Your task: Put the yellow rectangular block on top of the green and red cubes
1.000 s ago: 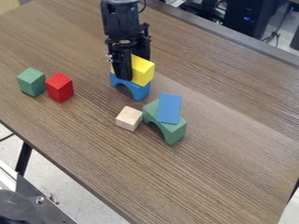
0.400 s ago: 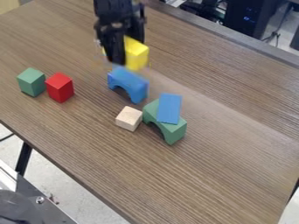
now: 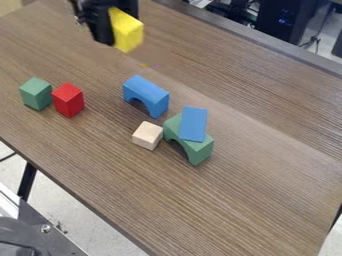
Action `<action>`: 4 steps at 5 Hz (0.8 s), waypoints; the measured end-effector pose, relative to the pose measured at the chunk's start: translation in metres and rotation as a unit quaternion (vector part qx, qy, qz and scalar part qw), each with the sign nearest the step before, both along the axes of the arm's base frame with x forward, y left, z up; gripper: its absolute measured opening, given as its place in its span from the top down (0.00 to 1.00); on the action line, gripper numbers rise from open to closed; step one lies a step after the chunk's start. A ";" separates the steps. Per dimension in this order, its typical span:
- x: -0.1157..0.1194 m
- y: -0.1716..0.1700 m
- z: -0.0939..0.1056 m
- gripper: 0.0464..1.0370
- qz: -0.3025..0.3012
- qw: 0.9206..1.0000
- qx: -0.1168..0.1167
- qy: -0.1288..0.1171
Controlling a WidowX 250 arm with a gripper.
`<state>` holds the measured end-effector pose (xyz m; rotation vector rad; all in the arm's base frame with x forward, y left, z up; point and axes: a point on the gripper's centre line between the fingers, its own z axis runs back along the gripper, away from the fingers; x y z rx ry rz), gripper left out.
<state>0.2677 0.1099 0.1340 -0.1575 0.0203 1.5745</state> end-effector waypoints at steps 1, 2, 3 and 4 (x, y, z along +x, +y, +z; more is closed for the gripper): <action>-0.024 0.024 -0.006 0.44 -0.004 1.000 -0.006 0.004; -0.043 0.050 -0.008 0.44 0.017 0.999 0.019 0.026; -0.056 0.061 -0.013 0.44 0.035 0.998 0.026 0.051; -0.064 0.058 -0.023 0.44 0.045 0.997 0.015 0.067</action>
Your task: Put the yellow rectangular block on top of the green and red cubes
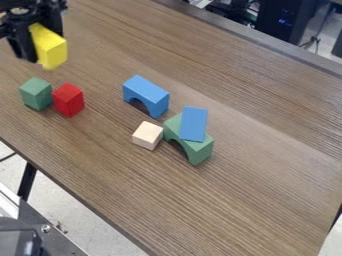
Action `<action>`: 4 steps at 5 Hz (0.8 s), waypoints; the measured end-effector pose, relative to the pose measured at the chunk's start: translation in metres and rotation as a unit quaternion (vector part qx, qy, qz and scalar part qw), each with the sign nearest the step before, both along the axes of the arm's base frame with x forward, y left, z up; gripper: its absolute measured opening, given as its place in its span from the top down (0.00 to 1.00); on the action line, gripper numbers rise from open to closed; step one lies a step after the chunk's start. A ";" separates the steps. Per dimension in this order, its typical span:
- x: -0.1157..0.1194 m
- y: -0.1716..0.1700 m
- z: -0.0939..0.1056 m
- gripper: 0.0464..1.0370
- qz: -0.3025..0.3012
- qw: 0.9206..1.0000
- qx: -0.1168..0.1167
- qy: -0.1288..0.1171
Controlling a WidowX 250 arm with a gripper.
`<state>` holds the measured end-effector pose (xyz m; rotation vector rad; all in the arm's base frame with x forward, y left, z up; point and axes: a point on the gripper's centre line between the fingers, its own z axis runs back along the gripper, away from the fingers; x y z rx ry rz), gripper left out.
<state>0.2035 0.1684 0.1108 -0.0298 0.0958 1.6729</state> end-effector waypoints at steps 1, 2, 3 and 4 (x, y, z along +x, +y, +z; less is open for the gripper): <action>-0.001 0.002 -0.011 0.44 0.000 1.000 0.007 0.017; 0.001 0.003 -0.032 0.44 -0.012 1.000 -0.001 0.028; 0.004 0.002 -0.051 0.44 -0.017 1.000 -0.021 0.012; 0.005 0.007 -0.054 0.44 0.002 1.000 -0.030 -0.008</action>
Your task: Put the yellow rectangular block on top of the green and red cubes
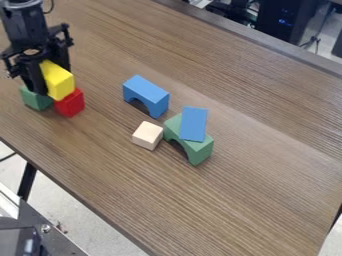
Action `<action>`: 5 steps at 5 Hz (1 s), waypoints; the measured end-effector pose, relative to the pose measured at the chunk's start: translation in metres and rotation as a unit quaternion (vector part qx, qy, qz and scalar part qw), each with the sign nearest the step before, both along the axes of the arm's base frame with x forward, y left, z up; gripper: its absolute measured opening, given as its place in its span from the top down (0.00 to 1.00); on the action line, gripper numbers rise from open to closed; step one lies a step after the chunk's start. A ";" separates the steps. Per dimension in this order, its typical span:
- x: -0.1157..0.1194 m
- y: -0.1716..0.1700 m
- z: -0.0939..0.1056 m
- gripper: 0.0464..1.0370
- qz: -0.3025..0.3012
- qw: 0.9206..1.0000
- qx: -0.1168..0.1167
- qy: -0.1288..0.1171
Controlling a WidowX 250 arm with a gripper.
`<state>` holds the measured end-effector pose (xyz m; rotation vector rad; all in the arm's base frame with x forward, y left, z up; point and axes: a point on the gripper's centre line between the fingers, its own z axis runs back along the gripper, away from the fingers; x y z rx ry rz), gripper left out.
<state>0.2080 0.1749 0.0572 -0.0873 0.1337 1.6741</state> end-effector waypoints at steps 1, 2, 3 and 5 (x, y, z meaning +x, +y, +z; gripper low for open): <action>0.000 -0.004 -0.004 0.44 0.021 1.000 -0.010 -0.008; 0.001 -0.003 -0.004 0.37 0.032 0.999 -0.005 -0.012; -0.001 -0.005 -0.004 0.09 0.044 0.999 -0.004 0.007; 0.017 -0.006 0.041 0.04 -0.016 0.998 0.060 0.005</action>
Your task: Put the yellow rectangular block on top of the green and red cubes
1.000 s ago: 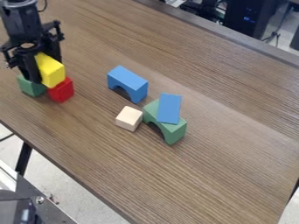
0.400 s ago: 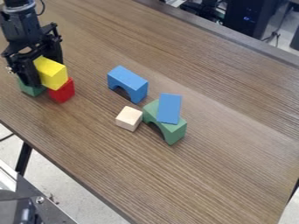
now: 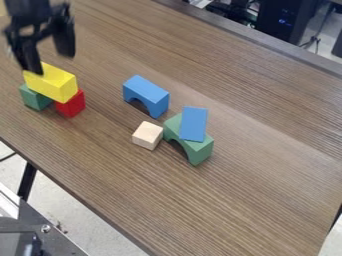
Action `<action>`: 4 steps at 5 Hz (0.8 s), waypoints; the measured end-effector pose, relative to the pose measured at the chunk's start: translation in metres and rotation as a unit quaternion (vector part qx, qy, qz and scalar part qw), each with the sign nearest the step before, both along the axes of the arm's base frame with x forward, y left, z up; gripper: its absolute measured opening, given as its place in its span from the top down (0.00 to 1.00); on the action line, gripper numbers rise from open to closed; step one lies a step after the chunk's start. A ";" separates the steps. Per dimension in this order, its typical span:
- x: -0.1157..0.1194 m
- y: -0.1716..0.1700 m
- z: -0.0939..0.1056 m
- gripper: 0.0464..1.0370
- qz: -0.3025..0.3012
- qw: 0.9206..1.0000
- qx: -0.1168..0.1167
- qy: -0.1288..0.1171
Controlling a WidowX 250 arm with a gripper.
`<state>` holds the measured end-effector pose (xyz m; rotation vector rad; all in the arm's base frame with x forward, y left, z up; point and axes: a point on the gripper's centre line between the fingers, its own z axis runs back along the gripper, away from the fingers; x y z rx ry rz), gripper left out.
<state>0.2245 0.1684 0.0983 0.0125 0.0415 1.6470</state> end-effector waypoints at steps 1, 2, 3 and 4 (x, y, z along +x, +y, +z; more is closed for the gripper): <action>0.025 -0.016 0.042 0.04 -0.101 0.994 0.050 0.001; 0.042 -0.044 0.057 0.04 -0.233 0.971 0.053 0.007; 0.049 -0.057 0.050 0.04 -0.354 0.935 0.039 -0.007; 0.056 -0.064 0.032 0.04 -0.464 0.884 0.041 -0.044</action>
